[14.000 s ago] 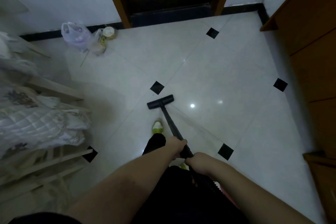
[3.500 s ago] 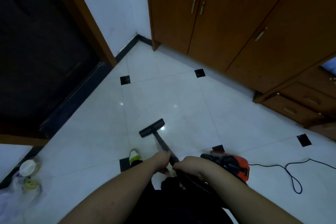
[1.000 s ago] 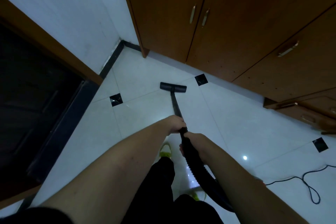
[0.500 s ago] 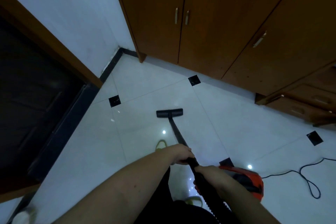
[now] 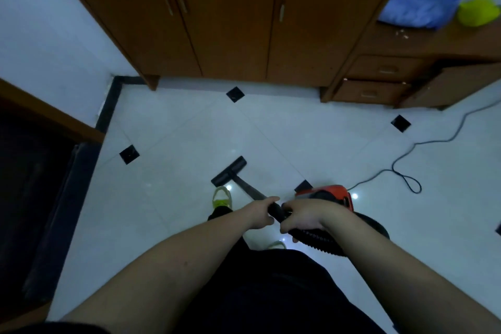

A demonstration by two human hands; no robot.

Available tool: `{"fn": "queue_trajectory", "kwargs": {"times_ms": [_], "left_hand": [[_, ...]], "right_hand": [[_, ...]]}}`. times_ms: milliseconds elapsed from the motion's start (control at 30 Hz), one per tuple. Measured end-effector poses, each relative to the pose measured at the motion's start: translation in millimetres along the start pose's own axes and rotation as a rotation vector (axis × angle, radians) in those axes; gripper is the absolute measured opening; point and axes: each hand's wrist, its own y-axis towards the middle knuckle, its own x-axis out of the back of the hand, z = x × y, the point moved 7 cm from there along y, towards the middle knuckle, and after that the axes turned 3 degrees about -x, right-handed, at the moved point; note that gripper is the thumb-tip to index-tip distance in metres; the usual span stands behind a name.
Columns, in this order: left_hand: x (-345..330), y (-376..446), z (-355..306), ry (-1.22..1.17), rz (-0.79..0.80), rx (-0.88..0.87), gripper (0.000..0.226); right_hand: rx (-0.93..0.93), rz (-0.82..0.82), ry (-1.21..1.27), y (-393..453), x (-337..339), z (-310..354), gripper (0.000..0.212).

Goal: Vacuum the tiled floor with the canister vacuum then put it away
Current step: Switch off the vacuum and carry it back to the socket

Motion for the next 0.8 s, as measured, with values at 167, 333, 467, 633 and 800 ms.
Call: {"fn": "queue_trajectory", "kwargs": {"times_ms": [167,333,467,633,800], "left_hand": [[-9.1,8.7,-33.0,0.189,-0.03,-0.122,0.058],[-6.3,27.9,-62.6,0.246,-0.042,-0.323,0.049],[7.5,46.6,-87.1,0.254,-0.047,-0.359,0.036],[30.6,67.5,-116.2,0.258,-0.066,-0.367,0.036],[40.1,89.8,-141.4,0.221,-0.085,-0.34,0.036]], "right_hand": [[-0.043,-0.149,-0.197,-27.3,12.6,-15.5,0.034],[-0.057,-0.361,-0.334,-27.8,34.5,-33.0,0.038],[-0.037,-0.613,-0.382,-33.4,64.6,-46.9,0.045],[0.077,-1.027,-0.222,-61.5,112.6,-77.4,0.053],[0.072,-1.433,0.4,-108.5,130.1,-162.7,0.038]]}}
